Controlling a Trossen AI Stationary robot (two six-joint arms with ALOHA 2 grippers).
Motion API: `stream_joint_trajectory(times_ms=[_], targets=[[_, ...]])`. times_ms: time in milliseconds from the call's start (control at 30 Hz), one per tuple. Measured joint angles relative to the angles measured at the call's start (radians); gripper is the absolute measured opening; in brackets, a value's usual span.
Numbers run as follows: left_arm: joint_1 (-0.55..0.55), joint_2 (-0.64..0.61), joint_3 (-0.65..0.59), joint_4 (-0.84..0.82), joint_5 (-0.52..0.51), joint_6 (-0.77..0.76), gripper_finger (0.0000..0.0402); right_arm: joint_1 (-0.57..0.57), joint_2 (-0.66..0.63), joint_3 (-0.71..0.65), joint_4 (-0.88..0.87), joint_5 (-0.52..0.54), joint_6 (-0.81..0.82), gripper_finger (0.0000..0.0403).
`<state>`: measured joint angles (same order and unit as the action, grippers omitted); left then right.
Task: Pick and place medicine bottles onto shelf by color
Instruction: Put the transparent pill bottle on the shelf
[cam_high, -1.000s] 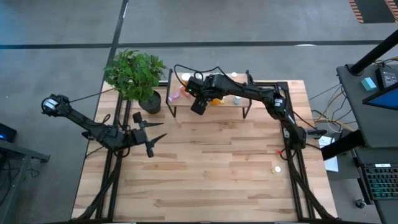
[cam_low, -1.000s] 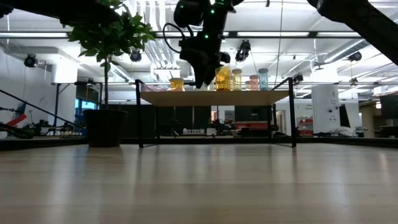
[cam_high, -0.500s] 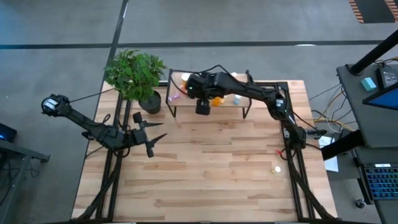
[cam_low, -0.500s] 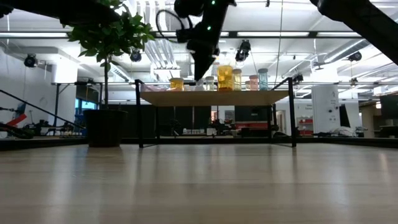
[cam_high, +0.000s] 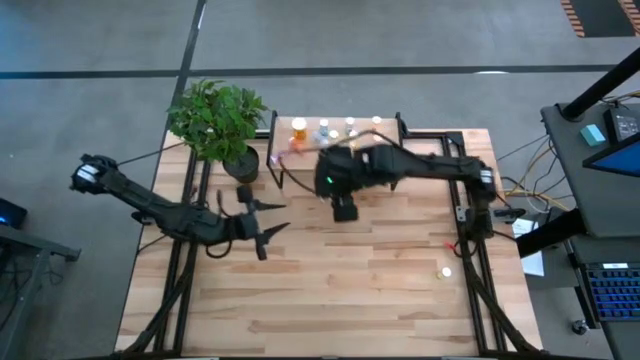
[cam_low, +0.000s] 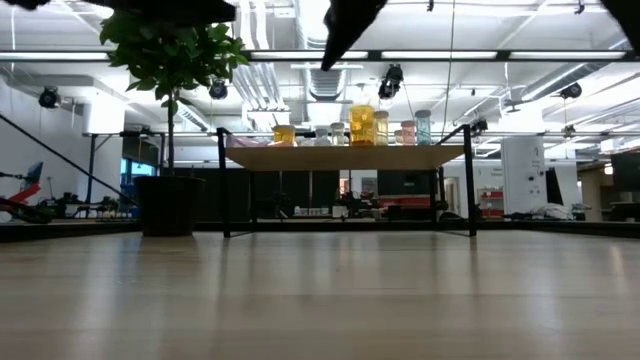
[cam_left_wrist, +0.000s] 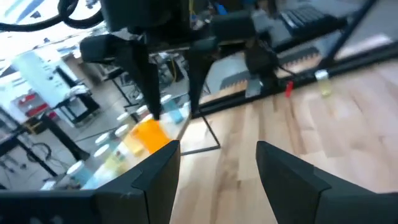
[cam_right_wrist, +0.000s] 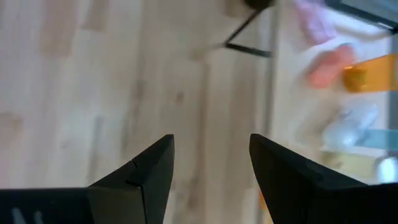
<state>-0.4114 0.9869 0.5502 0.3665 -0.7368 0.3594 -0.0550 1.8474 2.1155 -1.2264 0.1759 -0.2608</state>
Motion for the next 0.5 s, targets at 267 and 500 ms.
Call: stream_joint_trajectory(times_ms=[267, 500], targets=[[0.11, 0.127, 0.254, -0.337, 0.122, 0.041, 0.0195, 0.123, -0.282, -0.409, 0.249, 0.008, 0.059, 0.0201], [0.352, 0.217, 0.436, -0.58, 0.305, 0.139, 0.0195, 0.138, -0.486, -0.674, 0.525, 0.011, 0.007, 0.0201]])
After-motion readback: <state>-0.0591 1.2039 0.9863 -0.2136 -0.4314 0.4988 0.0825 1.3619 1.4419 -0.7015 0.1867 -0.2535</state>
